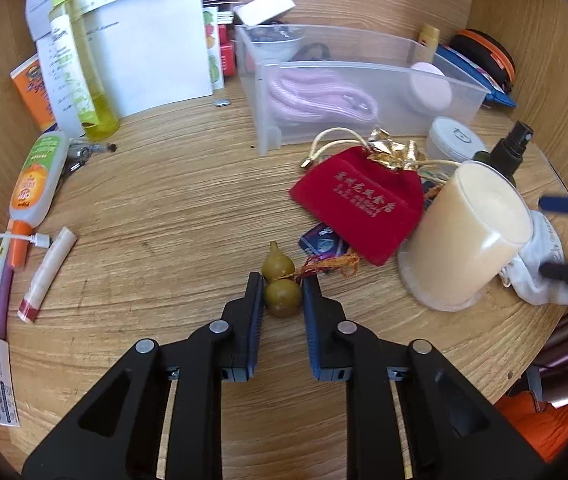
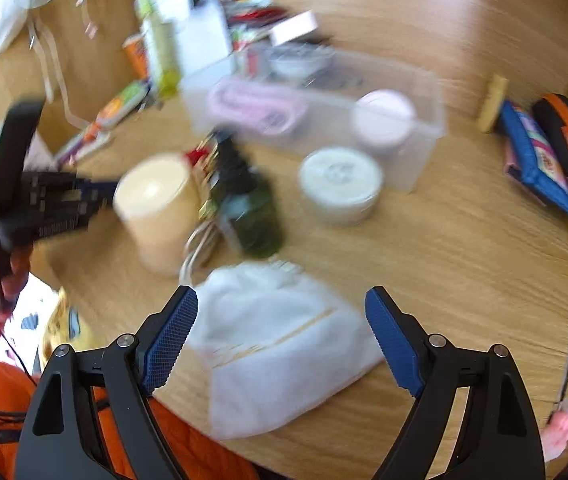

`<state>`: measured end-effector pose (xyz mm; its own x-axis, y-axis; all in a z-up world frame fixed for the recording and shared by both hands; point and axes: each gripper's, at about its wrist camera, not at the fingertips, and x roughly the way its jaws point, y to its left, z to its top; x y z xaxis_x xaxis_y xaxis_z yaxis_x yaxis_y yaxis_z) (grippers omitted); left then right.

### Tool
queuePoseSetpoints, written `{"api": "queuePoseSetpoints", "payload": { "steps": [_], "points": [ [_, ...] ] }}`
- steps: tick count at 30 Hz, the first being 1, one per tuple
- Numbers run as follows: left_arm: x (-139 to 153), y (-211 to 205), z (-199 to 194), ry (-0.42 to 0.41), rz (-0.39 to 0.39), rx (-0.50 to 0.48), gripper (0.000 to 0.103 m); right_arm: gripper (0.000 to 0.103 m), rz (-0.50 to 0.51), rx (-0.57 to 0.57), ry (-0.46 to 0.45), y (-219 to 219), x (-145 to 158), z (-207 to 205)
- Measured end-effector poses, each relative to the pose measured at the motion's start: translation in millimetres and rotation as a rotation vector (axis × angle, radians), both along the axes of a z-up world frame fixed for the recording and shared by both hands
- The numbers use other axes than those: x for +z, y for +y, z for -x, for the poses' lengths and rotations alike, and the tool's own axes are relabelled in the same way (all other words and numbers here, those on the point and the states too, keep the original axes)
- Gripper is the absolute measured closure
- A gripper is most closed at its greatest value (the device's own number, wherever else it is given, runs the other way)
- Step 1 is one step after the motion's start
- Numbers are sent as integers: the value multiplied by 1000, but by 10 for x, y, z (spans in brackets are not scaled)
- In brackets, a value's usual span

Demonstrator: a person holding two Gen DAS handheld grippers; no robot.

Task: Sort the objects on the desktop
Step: 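Grasp the gourd keychain with the left gripper, then grasp the white cloth bag with the right gripper while the left lifts the gourd keychain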

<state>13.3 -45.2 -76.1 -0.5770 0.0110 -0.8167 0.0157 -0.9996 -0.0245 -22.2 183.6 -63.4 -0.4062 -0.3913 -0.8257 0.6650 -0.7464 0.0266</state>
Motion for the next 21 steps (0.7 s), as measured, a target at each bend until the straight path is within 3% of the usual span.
{"api": "queuePoseSetpoints", "payload": {
  "steps": [4, 9, 12, 15, 21],
  "points": [
    [22, -102, -49, 7, -36, 18, 84, 14, -101, 10, 40, -127, -147, -48],
    [144, -175, -116, 48, -73, 27, 84, 8, -122, 26, 64, -134, -189, -43],
    [264, -183, -144, 83, -99, 18, 84, 8, -78, -8, 1, -33, -196, 77],
    [354, -161, -145, 107, -109, 7, 84, 23, -70, -46, 24, 41, -152, 109],
    [484, -94, -83, 141, -112, -12, 84, 37, -45, -133, 63, 221, 20, 199]
  ]
}}
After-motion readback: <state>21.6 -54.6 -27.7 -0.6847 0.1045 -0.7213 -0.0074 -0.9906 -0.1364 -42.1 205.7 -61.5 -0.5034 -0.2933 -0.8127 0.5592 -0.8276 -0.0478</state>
